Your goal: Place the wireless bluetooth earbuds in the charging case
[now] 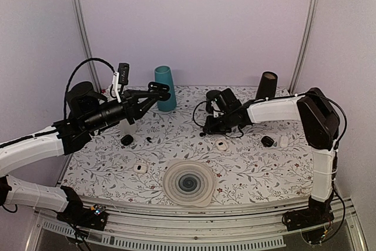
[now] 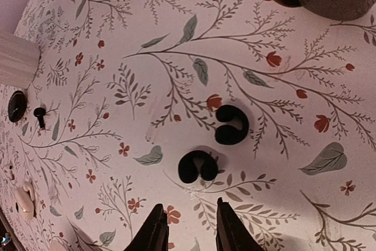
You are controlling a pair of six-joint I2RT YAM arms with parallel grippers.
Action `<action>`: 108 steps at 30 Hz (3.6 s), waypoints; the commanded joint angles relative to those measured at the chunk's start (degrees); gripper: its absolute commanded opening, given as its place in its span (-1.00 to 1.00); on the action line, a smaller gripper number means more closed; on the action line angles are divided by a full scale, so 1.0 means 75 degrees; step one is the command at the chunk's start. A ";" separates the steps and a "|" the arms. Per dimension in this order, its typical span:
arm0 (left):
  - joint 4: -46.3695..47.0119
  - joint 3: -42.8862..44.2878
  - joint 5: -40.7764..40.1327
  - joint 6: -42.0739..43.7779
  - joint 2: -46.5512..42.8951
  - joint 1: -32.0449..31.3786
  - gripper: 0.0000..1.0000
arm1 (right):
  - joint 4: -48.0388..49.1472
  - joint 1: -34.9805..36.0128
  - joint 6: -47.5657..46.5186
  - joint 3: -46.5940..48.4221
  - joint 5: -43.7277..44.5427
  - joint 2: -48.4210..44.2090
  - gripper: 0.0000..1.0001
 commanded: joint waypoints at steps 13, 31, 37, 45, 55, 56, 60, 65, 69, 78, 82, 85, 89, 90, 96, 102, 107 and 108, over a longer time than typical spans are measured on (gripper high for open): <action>-0.0191 0.0122 0.0096 0.0021 -0.0115 0.0126 -1.00 | -0.0127 -0.0246 -0.0129 0.0744 0.0288 0.0935 -0.48; -0.0232 0.0138 0.0102 0.0044 -0.0122 0.0137 -1.00 | -0.0372 -0.0298 -0.0156 0.1421 0.0833 0.1231 -0.48; -0.0235 0.0100 0.0093 0.0040 -0.0163 0.0138 -1.00 | -0.0499 -0.0344 -0.0168 0.1421 0.1101 0.1259 -0.59; -0.0222 0.0089 0.0102 0.0025 -0.0161 0.0137 -1.00 | -0.0542 -0.0363 -0.0234 0.1597 0.0984 0.1494 -0.60; -0.0222 0.0064 0.0085 0.0028 -0.0175 0.0138 -1.00 | -0.0604 -0.0363 -0.0342 0.1739 0.0829 0.1648 -0.68; -0.0217 0.0064 0.0079 0.0037 -0.0169 0.0137 -1.00 | -0.0589 -0.0363 -0.0352 0.1739 0.0783 0.1657 -0.68; -0.0197 0.0064 0.0107 0.0030 -0.0131 0.0138 -1.00 | -0.0592 -0.0352 -0.0406 0.1821 0.0638 0.1727 -0.68; -0.0196 0.0065 0.0115 0.0024 -0.0118 0.0137 -1.00 | -0.0601 -0.0326 -0.0458 0.1951 0.0531 0.1808 -0.67; -0.0199 0.0054 0.0114 0.0025 -0.0128 0.0137 -1.00 | -0.0645 -0.0316 -0.0483 0.2068 0.0468 0.1890 -0.67; -0.0209 0.0064 0.0114 0.0049 -0.0116 0.0150 -1.00 | -0.0658 -0.0316 -0.0404 0.2288 0.0217 0.2076 -0.67; -0.0221 0.0052 0.0113 0.0048 -0.0147 0.0152 -1.00 | -0.0690 -0.0316 -0.0316 0.2391 0.0127 0.2159 -0.67; -0.0244 0.0042 0.0102 0.0060 -0.0154 0.0162 -1.00 | -0.0707 -0.0316 -0.0275 0.2428 0.0116 0.2162 -0.68; -0.0254 0.0040 0.0103 0.0065 -0.0175 0.0172 -1.00 | -0.0711 -0.0327 -0.0200 0.2460 -0.0003 0.2160 -0.68; -0.0245 0.0040 0.0102 0.0060 -0.0175 0.0180 -1.00 | -0.0708 -0.0325 -0.0183 0.2482 -0.0034 0.2162 -0.68; -0.0233 0.0041 0.0127 0.0048 -0.0182 0.0178 -1.00 | -0.0877 -0.0314 -0.0077 0.2791 -0.0096 0.2528 -0.64; -0.0308 0.0032 0.0094 0.0085 -0.0268 0.0196 -1.00 | -0.0942 -0.0320 -0.0044 0.2925 -0.0061 0.2612 -0.64; -0.0343 0.0042 0.0102 0.0084 -0.0279 0.0208 -1.00 | -0.1001 -0.0319 -0.0016 0.3073 -0.0134 0.2718 -0.64; -0.0349 0.0048 0.0102 0.0089 -0.0271 0.0208 -1.00 | -0.0995 -0.0315 -0.0005 0.3083 -0.0159 0.2723 -0.64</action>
